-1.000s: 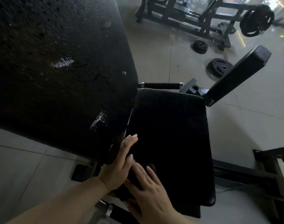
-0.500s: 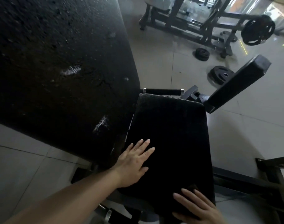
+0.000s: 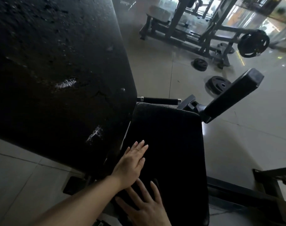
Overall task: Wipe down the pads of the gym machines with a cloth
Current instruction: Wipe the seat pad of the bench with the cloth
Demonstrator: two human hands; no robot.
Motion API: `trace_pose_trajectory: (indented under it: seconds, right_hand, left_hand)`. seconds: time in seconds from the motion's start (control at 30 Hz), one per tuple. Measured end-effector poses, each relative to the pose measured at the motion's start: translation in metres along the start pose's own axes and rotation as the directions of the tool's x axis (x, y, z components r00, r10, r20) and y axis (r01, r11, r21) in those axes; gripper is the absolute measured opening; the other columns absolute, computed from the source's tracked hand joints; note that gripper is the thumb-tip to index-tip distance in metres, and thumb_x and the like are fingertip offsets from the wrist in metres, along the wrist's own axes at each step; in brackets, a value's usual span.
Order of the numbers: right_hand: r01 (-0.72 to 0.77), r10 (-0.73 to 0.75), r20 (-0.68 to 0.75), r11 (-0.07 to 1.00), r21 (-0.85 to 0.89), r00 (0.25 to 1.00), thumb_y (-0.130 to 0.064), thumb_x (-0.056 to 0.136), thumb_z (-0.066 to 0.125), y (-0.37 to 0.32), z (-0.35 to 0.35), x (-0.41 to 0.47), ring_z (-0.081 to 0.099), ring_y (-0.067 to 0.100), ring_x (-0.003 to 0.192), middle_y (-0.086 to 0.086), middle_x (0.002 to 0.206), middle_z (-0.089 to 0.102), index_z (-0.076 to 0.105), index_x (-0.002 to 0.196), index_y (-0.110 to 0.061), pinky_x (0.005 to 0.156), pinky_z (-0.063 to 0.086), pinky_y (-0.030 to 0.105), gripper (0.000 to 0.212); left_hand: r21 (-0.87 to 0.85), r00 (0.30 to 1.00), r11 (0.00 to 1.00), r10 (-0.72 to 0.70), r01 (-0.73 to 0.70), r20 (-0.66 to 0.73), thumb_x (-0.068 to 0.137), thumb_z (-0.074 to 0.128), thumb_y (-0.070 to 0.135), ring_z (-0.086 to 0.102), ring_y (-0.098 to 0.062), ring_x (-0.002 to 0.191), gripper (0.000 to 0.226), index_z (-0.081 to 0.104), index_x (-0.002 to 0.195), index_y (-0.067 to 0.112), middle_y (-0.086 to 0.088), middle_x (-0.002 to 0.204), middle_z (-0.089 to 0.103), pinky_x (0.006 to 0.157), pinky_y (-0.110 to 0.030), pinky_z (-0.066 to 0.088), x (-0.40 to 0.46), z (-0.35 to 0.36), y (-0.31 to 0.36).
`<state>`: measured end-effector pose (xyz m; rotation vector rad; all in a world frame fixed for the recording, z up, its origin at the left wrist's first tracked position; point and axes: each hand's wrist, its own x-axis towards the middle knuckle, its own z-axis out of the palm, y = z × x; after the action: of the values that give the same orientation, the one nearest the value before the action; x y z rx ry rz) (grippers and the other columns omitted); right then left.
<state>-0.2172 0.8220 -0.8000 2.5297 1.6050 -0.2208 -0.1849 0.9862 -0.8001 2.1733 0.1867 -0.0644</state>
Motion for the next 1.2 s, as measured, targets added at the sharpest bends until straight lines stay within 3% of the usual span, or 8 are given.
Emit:
trace_pose_trajectory:
  seconds: [0.1,0.23,0.47,0.67,0.87,1.0,1.2]
  right_hand:
    - [0.011,-0.011,0.005,0.999,0.047,1.0,-0.051,0.094,0.035,0.025,0.003,-0.015,0.048,0.012,0.129,-0.013,0.141,0.05,0.046,0.132,-0.049,0.105,0.03,0.04,0.04]
    - [-0.003,0.002,0.016,1.0,0.009,1.0,-0.057,0.082,0.045,0.049,0.003,-0.034,0.033,0.015,0.137,-0.009,0.15,0.039,0.04,0.14,-0.042,0.108,0.022,0.04,0.06]
    - [-0.183,0.177,0.056,0.977,0.113,0.983,-0.061,0.092,0.034,0.028,-0.019,-0.033,0.037,0.018,0.138,-0.008,0.149,0.041,0.042,0.139,-0.04,0.105,0.021,0.043,0.053]
    - [-0.114,0.11,0.046,0.991,0.076,0.993,-0.053,0.087,0.04,0.047,-0.012,-0.063,0.033,0.019,0.14,-0.006,0.153,0.033,0.035,0.143,-0.039,0.109,0.022,0.043,0.058]
    - [-0.264,0.259,0.064,0.959,0.105,0.964,-0.05,0.08,0.037,0.026,-0.008,-0.057,0.034,0.025,0.137,-0.002,0.147,0.044,0.043,0.137,-0.038,0.106,0.023,0.05,0.059]
    - [-0.12,0.11,0.121,0.99,0.075,0.987,-0.052,0.08,0.032,0.017,-0.018,-0.019,0.045,0.026,0.132,-0.005,0.143,0.048,0.045,0.132,-0.043,0.104,0.023,0.05,0.054]
    - [0.066,-0.067,0.082,0.998,0.022,0.994,-0.05,0.084,0.047,0.085,-0.006,-0.097,0.023,0.023,0.143,-0.007,0.157,0.025,0.03,0.143,-0.05,0.111,0.021,0.043,0.061]
  left_hand:
    - [0.129,1.0,0.992,-0.005,0.006,-0.015,0.102,0.037,0.027,-0.01,-0.002,0.143,0.051,0.021,0.15,0.025,0.015,0.155,0.0,0.119,-0.027,-0.006,0.011,0.004,0.001]
    - [0.29,0.999,0.957,-0.025,0.011,0.043,0.102,0.032,0.036,-0.019,-0.003,0.141,0.054,0.011,0.151,0.028,0.014,0.154,-0.012,0.116,-0.026,-0.013,0.012,0.008,0.0]
    - [0.272,0.997,0.962,-0.025,0.003,0.077,0.102,0.036,0.033,-0.019,-0.003,0.14,0.054,0.014,0.151,0.027,0.008,0.159,-0.007,0.117,-0.029,-0.011,0.011,0.005,-0.001]
    - [0.27,0.995,0.963,-0.038,0.011,0.095,0.101,0.038,0.032,-0.015,-0.007,0.144,0.055,0.015,0.151,0.026,0.008,0.16,-0.006,0.117,-0.029,-0.011,0.011,0.002,0.0]
    - [0.275,0.992,0.961,-0.049,0.015,0.116,0.102,0.037,0.031,-0.017,-0.008,0.144,0.056,0.013,0.152,0.027,0.008,0.159,-0.009,0.116,-0.029,-0.013,0.015,0.003,-0.001]
    - [0.27,0.992,0.963,-0.054,0.021,0.116,0.102,0.037,0.031,-0.017,-0.006,0.143,0.056,0.013,0.151,0.028,0.009,0.159,-0.009,0.115,-0.028,-0.013,0.014,0.002,0.0]
    - [0.241,0.99,0.97,-0.047,0.013,0.135,0.102,0.036,0.033,-0.021,-0.002,0.14,0.055,0.013,0.151,0.029,0.011,0.158,-0.01,0.113,-0.025,-0.016,0.014,0.001,-0.004]
